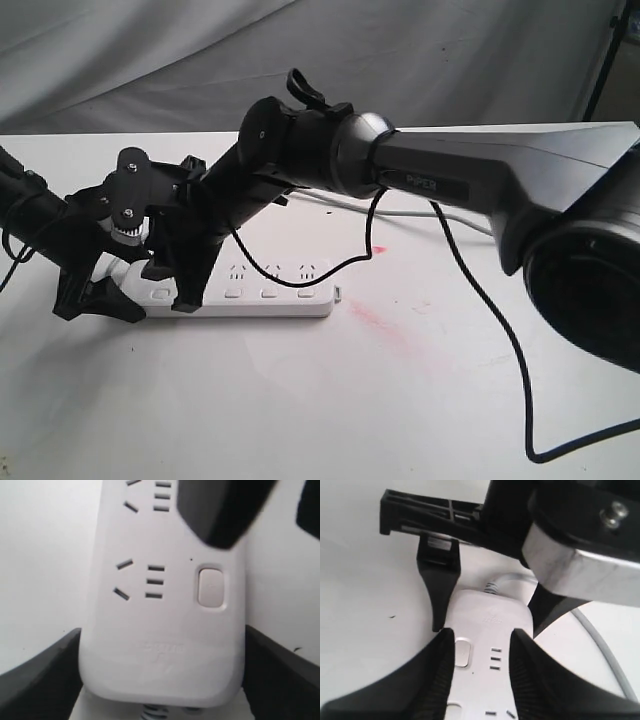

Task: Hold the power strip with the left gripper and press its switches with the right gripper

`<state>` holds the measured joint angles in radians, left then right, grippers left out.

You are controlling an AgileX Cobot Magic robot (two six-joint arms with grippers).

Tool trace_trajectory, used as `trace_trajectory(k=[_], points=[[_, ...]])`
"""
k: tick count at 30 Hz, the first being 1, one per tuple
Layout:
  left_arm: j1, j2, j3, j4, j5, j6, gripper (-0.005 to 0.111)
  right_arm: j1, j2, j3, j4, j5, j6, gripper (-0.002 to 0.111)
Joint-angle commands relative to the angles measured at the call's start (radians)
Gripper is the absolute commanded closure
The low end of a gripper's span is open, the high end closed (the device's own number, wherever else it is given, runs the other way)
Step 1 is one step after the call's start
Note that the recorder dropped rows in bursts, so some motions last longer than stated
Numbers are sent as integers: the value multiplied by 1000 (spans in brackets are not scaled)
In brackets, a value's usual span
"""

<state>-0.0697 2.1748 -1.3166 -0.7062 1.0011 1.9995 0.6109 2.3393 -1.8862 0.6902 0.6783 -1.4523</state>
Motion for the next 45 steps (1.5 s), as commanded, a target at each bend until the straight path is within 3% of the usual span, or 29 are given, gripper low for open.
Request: trace_trajectory(k=[1, 13, 22, 45], points=[[-2, 0, -3, 7, -7, -8, 41, -33, -9, 5, -33, 58, 46, 74], [-2, 0, -3, 7, -7, -8, 41, -44, -5, 5, -63, 68, 48, 74], [-2, 0, -3, 7, -7, -8, 41, -53, -7, 105, -47, -15, 48, 74], [-2, 0, -3, 7, -7, -8, 41, -37, 5, 105, 0, -120, 28, 74]])
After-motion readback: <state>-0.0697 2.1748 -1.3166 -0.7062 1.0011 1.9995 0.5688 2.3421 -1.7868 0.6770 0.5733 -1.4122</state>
